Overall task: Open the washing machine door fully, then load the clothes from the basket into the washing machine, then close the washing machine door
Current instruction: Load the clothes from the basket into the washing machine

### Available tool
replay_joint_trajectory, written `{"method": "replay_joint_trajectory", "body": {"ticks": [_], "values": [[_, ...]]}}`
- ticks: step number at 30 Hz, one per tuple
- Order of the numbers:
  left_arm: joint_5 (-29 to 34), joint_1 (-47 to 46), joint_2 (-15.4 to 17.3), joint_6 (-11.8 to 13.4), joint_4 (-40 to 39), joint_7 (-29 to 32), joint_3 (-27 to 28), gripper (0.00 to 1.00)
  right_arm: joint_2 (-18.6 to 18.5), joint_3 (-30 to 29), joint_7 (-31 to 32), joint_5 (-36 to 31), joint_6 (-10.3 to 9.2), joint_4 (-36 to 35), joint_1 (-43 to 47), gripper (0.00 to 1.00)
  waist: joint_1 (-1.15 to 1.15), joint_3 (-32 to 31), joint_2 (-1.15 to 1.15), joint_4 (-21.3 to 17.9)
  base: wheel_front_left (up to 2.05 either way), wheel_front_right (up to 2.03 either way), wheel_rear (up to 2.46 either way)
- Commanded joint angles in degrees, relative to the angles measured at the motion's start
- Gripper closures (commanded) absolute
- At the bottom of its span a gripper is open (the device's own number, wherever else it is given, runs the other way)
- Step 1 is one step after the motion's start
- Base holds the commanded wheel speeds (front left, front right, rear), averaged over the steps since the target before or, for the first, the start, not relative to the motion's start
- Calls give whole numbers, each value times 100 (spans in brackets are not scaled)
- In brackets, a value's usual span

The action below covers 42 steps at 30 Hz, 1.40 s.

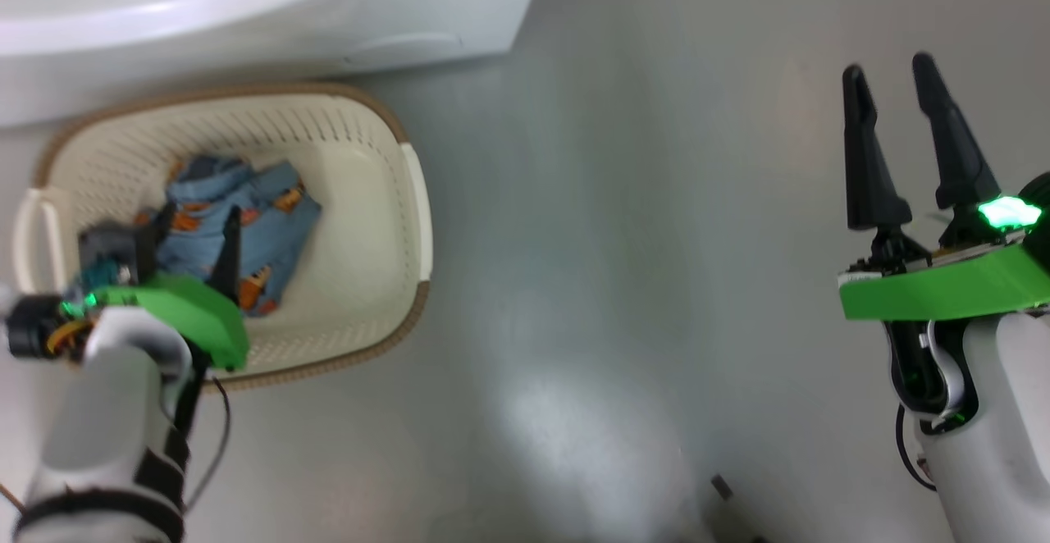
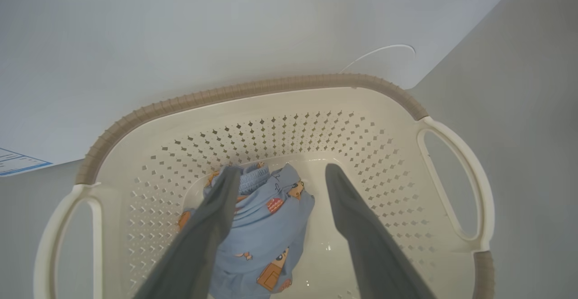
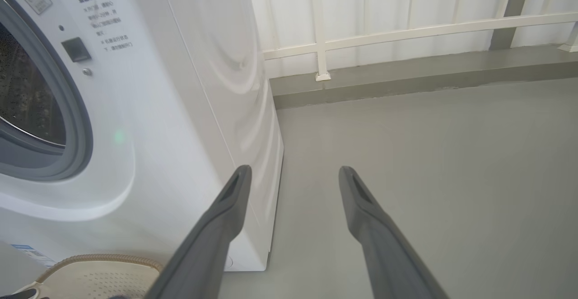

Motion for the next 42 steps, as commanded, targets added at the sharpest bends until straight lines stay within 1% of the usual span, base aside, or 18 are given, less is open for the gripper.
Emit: {"method": "replay_joint_trajectory", "body": {"ticks": [1,6,13,19,24,29,39,40,41,42], "values": [[77,-94,265,-18,74,43,43,0,-3,78,-45,65,42,-163,0,0,-1,460,0,-191,0,0,0],[198,-680,467,-19,659,365,-419,0,65,105,-45,81,42,-202,-161,0,-1,789,0,-306,0,0,0],[309,-1338,713,-20,1171,859,-781,0,127,121,-45,105,42,-246,-317,0,-1,1187,0,-416,0,0,0],[434,-1635,882,-1,1336,1196,-956,0,166,150,-45,114,42,-291,-430,0,-1,1417,0,-516,0,0,0],[554,-1855,1030,72,1417,1473,-1114,0,201,201,-45,118,42,-339,-507,0,-1,1612,0,-613,0,0,0],[627,-2010,1099,199,1462,1714,-1233,0,223,231,-45,120,42,-366,-530,0,-1,1744,0,-674,0,0,0],[611,-2116,1191,282,1502,1868,-1350,0,263,311,-45,118,42,-422,-531,0,-1,1867,0,-776,0,0,0],[606,-2118,1196,287,1504,1865,-1359,9,264,322,-45,117,42,-424,-528,0,-1,1868,0,-784,0,0,0],[602,-2121,1212,298,1507,1839,-1384,64,264,347,-45,118,42,-422,-527,0,-1,1865,0,-807,0,0,0],[595,-2120,1218,300,1509,1832,-1391,97,262,359,-45,119,42,-420,-527,0,-1,1862,0,-816,0,0,0]]}}
